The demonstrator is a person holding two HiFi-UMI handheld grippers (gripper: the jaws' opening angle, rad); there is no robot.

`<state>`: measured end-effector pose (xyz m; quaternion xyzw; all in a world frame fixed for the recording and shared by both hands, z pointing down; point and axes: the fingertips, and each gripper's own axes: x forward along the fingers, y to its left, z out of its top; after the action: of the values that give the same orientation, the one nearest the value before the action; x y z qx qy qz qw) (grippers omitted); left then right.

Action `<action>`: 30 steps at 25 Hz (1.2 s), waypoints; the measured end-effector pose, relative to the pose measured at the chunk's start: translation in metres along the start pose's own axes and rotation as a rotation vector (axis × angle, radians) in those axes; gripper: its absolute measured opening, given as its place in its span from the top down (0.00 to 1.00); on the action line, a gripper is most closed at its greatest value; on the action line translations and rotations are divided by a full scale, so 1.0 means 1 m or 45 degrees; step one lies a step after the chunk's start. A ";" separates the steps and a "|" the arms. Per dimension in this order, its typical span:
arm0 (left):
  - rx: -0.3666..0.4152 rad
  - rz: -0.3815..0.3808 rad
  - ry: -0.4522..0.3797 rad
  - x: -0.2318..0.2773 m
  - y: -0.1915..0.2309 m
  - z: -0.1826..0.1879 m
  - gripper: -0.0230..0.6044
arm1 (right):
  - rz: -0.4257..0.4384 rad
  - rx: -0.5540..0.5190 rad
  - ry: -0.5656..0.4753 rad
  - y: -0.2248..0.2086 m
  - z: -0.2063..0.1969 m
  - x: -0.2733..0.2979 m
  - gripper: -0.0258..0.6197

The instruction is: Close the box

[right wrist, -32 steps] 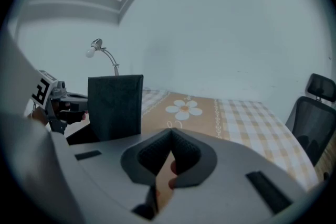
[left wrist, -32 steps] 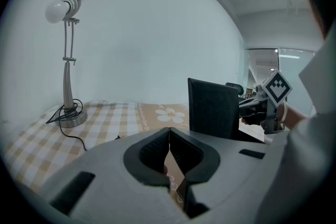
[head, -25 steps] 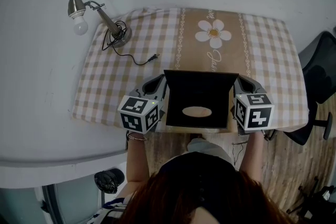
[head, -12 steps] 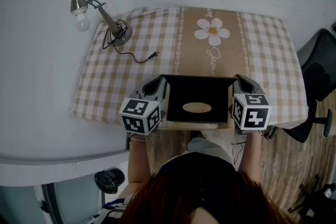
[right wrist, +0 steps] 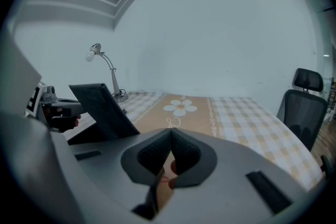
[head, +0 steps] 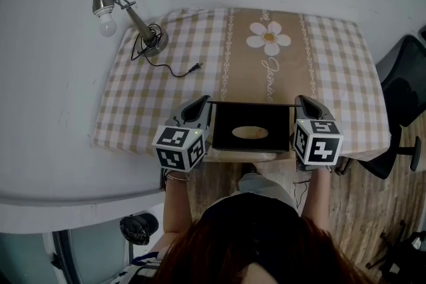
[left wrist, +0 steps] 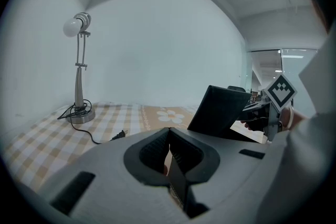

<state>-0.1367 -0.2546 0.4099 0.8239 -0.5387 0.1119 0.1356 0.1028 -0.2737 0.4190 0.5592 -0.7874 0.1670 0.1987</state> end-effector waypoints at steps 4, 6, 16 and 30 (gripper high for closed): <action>-0.011 0.004 -0.003 -0.003 -0.002 -0.003 0.92 | -0.006 0.005 0.002 0.000 -0.004 -0.003 0.93; -0.018 0.005 -0.006 -0.004 -0.002 -0.004 0.92 | -0.008 0.008 0.002 0.001 -0.005 -0.004 0.93; -0.051 0.010 -0.014 -0.010 -0.005 -0.012 0.92 | -0.017 0.020 0.008 0.003 -0.015 -0.009 0.93; -0.105 -0.027 -0.013 -0.021 -0.011 -0.024 0.92 | -0.029 0.023 0.020 0.011 -0.028 -0.023 0.93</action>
<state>-0.1354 -0.2246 0.4242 0.8239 -0.5347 0.0840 0.1680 0.1027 -0.2378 0.4316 0.5685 -0.7778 0.1761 0.2018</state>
